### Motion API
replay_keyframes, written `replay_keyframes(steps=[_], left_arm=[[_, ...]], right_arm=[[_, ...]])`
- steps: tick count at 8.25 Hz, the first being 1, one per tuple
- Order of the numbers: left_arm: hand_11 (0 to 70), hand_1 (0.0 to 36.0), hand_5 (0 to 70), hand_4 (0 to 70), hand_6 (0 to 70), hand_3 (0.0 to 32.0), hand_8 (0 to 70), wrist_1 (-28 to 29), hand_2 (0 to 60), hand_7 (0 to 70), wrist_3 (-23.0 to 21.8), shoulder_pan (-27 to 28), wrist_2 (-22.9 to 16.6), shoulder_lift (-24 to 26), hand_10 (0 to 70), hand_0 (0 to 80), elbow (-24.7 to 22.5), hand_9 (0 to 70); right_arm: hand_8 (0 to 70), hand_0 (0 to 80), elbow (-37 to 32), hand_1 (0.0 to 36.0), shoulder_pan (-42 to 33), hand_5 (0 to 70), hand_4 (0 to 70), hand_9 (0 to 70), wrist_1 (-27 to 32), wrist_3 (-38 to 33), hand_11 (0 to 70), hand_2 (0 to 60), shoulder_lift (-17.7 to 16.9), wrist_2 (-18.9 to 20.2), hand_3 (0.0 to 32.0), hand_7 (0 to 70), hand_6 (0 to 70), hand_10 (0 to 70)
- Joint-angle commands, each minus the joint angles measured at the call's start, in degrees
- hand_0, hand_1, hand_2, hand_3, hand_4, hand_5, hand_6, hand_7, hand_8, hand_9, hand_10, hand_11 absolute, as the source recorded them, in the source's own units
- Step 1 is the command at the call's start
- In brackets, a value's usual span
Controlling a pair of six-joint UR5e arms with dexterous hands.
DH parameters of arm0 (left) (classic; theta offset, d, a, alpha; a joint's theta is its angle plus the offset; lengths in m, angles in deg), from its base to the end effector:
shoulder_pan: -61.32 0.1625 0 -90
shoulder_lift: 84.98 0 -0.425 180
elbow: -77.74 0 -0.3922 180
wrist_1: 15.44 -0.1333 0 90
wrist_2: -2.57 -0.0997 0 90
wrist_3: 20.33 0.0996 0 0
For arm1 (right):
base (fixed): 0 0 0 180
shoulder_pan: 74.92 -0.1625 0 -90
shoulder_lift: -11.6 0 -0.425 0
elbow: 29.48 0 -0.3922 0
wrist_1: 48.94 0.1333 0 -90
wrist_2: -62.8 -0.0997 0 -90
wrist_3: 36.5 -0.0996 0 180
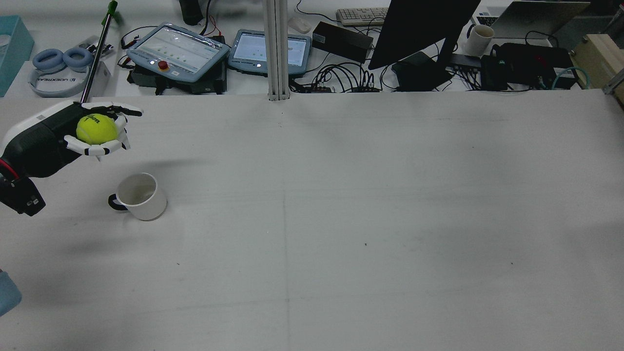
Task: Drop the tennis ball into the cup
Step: 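Carry the yellow tennis ball in the left hand over the white mug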
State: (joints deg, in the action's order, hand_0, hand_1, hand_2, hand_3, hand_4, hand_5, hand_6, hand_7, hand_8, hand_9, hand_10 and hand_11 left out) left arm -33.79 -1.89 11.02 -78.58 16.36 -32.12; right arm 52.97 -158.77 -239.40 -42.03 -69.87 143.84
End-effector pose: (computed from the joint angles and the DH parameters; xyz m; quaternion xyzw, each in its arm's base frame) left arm 0.2288 -0.5082 0.4513 -0.0965 0.7750 -0.5727 0.2493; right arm 0.0906 -0.5487 0.6906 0.0063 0.6470 -0.7611 0.0464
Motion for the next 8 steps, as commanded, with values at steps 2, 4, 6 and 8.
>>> replay_keyframes(steps=[2, 4, 6, 8], left_arm=[[46.7, 27.5, 16.5, 36.9, 51.2, 0.0, 43.6, 0.2, 44.8, 70.0, 1.2, 5.5, 4.8, 0.2, 31.7, 56.3, 1.0, 63.0], [45.3, 27.4, 13.6, 36.9, 37.9, 0.0, 40.4, 2.5, 46.3, 70.0, 1.1, 5.5, 4.9, 0.5, 30.7, 54.2, 4.5, 62.1], [14.8, 27.2, 7.6, 19.8, 16.1, 0.0, 11.8, 3.0, 33.4, 44.4, 1.0, 4.9, 4.9, 0.3, 8.8, 53.2, 4.3, 22.1], [2.5, 31.7, 4.7, 0.0, 0.4, 0.0, 0.0, 3.9, 25.3, 11.9, 1.2, 5.1, 4.9, -0.1, 0.0, 55.6, 4.4, 0.9]], right_arm=[[0.0, 0.0, 0.0, 0.0, 0.0, 0.0, 0.0, 0.0, 0.0, 0.0, 0.0, 0.0, 0.0, 0.0, 0.0, 0.0, 0.0, 0.0], [0.0, 0.0, 0.0, 0.0, 0.0, 0.0, 0.0, 0.0, 0.0, 0.0, 0.0, 0.0, 0.0, 0.0, 0.0, 0.0, 0.0, 0.0], [0.0, 0.0, 0.1, 0.0, 0.0, 0.0, 0.0, 0.0, 0.0, 0.0, 0.0, 0.0, 0.0, 0.0, 0.0, 0.0, 0.0, 0.0], [0.0, 0.0, 0.1, 0.0, 0.0, 0.0, 0.0, 0.0, 0.0, 0.0, 0.0, 0.0, 0.0, 0.0, 0.0, 0.0, 0.0, 0.0]])
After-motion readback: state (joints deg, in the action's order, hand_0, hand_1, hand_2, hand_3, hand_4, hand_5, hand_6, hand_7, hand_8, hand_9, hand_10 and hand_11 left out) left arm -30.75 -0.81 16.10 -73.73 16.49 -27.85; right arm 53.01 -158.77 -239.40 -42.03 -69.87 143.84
